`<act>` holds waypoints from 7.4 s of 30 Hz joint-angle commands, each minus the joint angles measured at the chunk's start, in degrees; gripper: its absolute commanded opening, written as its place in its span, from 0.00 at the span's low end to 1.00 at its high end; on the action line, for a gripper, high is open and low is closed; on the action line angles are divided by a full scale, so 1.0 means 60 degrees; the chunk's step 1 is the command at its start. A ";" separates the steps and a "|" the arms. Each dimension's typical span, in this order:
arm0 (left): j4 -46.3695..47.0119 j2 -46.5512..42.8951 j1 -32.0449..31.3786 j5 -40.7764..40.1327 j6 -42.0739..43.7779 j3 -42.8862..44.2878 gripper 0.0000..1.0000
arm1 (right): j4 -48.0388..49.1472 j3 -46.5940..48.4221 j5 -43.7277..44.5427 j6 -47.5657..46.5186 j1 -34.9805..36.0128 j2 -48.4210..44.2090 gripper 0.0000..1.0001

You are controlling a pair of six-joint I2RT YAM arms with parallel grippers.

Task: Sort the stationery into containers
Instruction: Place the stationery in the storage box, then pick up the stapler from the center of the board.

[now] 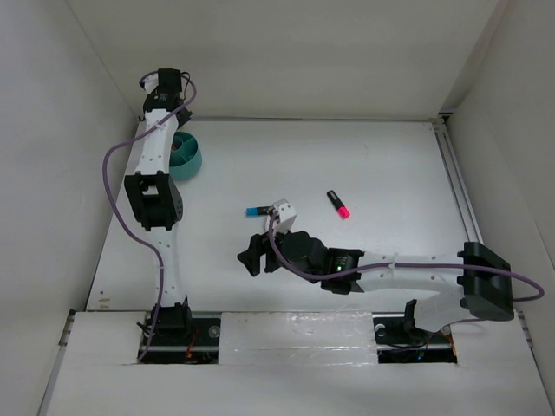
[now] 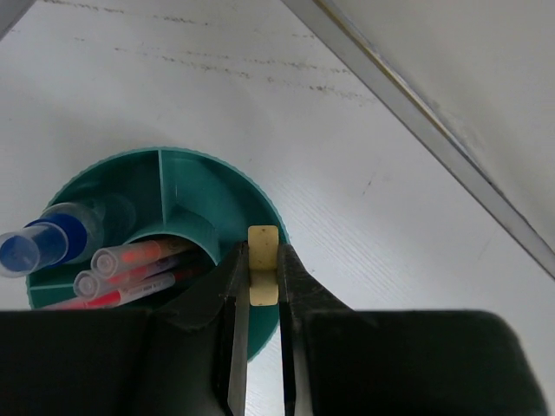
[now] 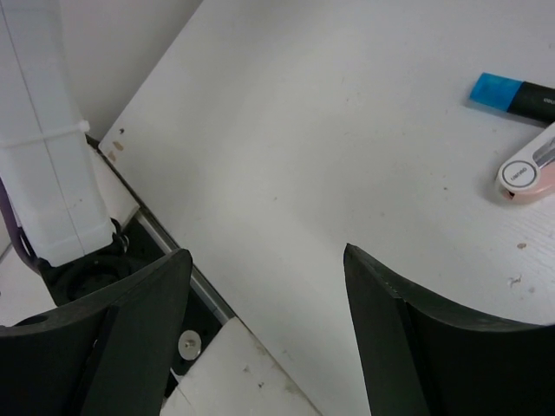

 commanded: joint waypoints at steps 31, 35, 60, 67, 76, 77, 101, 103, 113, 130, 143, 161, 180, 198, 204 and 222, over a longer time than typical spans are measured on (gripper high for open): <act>0.0304 -0.0188 0.0069 -0.0158 0.0204 -0.0043 0.28 | 0.0139 -0.0731 0.0512 0.0170 0.0316 -0.1745 0.77; 0.0304 -0.0275 0.0069 -0.0158 0.0204 -0.0131 0.28 | 0.0139 -0.0731 0.0600 0.0170 0.0316 -0.1746 0.77; 0.3055 -0.9147 0.0420 0.4338 0.0599 -0.6759 1.00 | -0.6377 0.3341 0.2914 0.2997 -0.1323 0.1081 1.00; 0.3951 -1.3118 0.0420 0.3447 0.0437 -1.2212 1.00 | -0.6161 0.2786 0.0576 0.0895 -0.4454 0.0834 0.98; 0.3660 -1.5480 0.0025 0.1951 0.0863 -1.4472 1.00 | -0.5280 0.2082 -0.1185 -0.0883 -0.7780 0.0364 0.96; 0.3659 -1.5481 0.0025 0.2111 0.0863 -1.4472 1.00 | -0.5164 0.1937 -0.1449 -0.0884 -0.7886 0.0364 0.96; 0.3644 -1.4792 0.0025 0.3138 0.0951 -1.4457 1.00 | -0.6335 0.5098 0.1771 0.3744 -0.3316 0.4728 0.89; 0.3644 -1.4792 0.0025 0.3138 0.0951 -1.4457 1.00 | -0.6335 0.5318 0.1771 0.3744 -0.3316 0.5006 0.87; 0.3644 -1.4792 0.0025 0.3226 0.0951 -1.4457 1.00 | -0.6511 0.5304 0.1684 0.3935 -0.3316 0.5431 0.76; 0.3644 -1.4895 0.0025 0.3226 0.0951 -1.4457 1.00 | -0.6101 0.5524 0.1244 0.3671 -0.3404 0.6003 0.72; 0.3644 -1.4895 0.0025 0.3226 0.0951 -1.4457 1.00 | -0.6101 0.5070 0.1068 0.3876 -0.3111 0.5813 0.70; 0.3644 -1.4895 0.0025 0.3226 0.0951 -1.4457 1.00 | -0.6277 0.4967 0.1273 0.4257 -0.2892 0.6002 0.63; 0.3644 -1.4895 0.0025 0.3226 0.0951 -1.4457 1.00 | -0.6452 0.4967 0.1361 0.4257 -0.2892 0.6178 0.37; 0.3644 -1.4500 0.0025 0.3999 0.1039 -1.4457 1.00 | -0.3995 0.3285 0.2577 0.0715 -0.2087 0.4570 0.00; 0.3644 -1.4499 0.0025 0.5595 0.1039 -1.4780 1.00 | -0.1040 0.1673 0.1876 -0.1655 -0.1749 0.2828 0.00; 0.4844 -1.5523 0.0025 0.9931 0.0133 -1.5392 1.00 | 0.3244 0.0676 -0.0748 -0.3829 -0.0973 0.0496 0.00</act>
